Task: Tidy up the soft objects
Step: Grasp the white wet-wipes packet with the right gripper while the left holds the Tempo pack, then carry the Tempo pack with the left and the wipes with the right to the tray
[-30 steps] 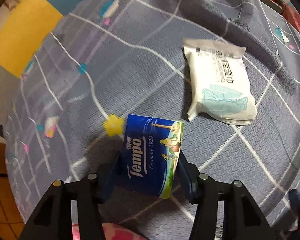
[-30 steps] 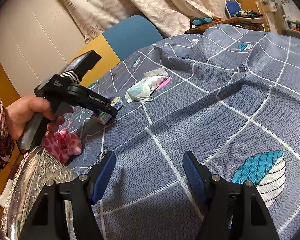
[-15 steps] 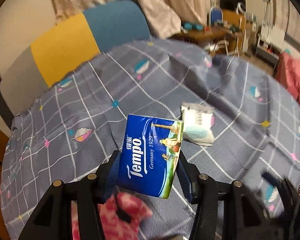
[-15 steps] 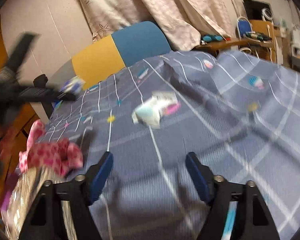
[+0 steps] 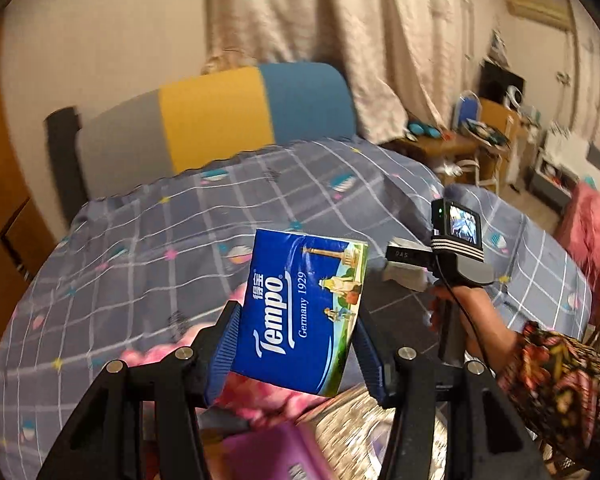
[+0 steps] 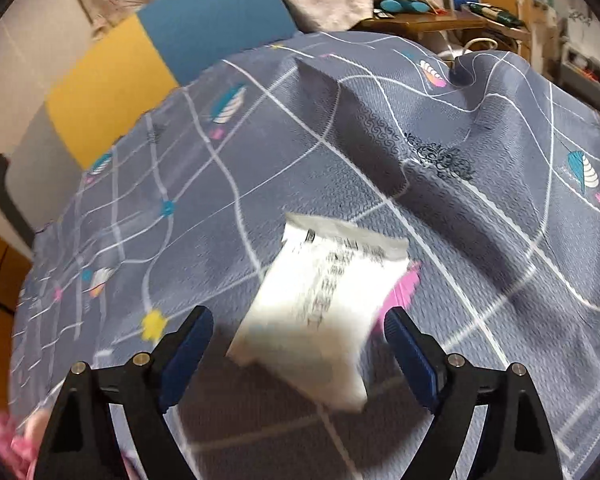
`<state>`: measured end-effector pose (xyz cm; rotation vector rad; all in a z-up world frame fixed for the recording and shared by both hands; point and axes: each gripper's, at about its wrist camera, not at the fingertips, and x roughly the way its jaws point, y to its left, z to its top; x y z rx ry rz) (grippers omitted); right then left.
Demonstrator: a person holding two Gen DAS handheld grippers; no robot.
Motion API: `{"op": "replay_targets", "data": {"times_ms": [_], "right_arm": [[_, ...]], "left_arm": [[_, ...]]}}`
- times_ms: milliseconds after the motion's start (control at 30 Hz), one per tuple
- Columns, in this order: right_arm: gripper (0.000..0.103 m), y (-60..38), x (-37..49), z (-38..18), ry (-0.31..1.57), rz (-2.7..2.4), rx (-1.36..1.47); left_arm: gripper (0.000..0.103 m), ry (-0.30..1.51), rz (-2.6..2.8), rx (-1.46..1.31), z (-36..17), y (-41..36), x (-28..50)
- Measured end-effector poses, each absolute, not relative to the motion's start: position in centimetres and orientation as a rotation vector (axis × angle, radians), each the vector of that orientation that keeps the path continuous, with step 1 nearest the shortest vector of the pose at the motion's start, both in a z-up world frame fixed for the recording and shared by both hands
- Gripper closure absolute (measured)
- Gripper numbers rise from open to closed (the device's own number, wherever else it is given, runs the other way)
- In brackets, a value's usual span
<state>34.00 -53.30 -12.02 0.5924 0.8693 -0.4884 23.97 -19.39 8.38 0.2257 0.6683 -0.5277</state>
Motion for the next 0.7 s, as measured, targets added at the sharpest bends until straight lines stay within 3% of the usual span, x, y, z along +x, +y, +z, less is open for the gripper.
{"op": "replay_targets", "data": {"times_ms": [133,167,333,700], "right_arm": [[0.015,-53.3,35.6,-13.3,0.937,-0.542,0.516],[0.023,-52.9,35.6,-13.2,0.93,-0.538,0.483],[0.037,-53.0,34.0,-12.8,0.906,-0.476,0.487],[0.04,-52.4,28.9,-12.0,0.898,-0.448,0.469]], "left_arm": [[0.048,0.672,-0.483,0.169,8.5,-15.7,23.2],[0.048,0.67,-0.474,0.163,8.4,-15.1,22.9],[0.048,0.699,-0.44,0.11,7.4,-12.1,22.4],[0.048,0.724,-0.393,0.062,5.8,-7.8,20.4]]}}
